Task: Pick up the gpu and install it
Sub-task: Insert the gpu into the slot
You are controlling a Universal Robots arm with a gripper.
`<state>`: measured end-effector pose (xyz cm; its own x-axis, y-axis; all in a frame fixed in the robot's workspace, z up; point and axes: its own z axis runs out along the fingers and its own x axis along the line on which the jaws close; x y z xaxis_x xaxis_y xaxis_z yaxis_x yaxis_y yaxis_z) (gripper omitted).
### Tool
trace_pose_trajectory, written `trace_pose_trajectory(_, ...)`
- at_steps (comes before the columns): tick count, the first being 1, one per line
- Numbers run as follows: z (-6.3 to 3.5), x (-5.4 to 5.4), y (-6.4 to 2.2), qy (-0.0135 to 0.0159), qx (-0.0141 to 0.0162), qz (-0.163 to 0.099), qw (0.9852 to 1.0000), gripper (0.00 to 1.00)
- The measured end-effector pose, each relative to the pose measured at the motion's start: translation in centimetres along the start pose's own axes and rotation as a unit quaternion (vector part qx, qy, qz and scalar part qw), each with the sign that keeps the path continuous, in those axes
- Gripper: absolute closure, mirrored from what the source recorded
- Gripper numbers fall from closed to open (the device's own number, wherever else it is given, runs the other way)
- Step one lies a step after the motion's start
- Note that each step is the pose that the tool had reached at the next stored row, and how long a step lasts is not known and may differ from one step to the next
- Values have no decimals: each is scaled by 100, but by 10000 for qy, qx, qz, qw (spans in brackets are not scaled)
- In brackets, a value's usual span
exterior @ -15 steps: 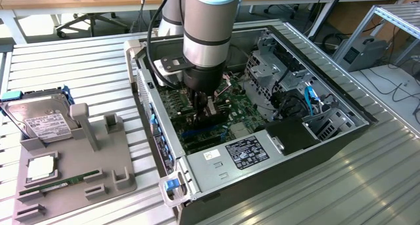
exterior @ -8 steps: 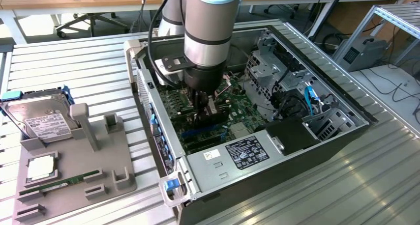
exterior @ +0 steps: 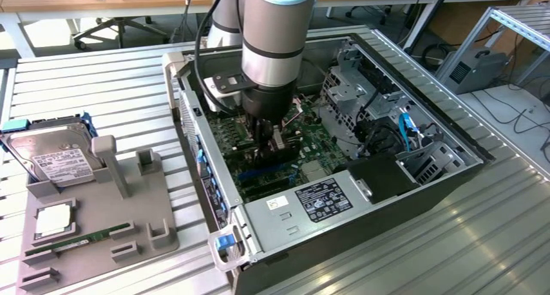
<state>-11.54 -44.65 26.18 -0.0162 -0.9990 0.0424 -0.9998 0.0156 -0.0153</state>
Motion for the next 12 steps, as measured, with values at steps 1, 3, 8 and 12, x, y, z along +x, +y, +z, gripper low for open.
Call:
trace_pose_trajectory(1,0,0,0,3,0,0,10000,73)
trace_pose_trajectory(3,0,1,0,7,0,0,10000,73)
trace_pose_trajectory(8,1,-7,0,9,1,0,10000,73)
trace_pose_trajectory(12,3,-6,2,9,0,0,10000,73)
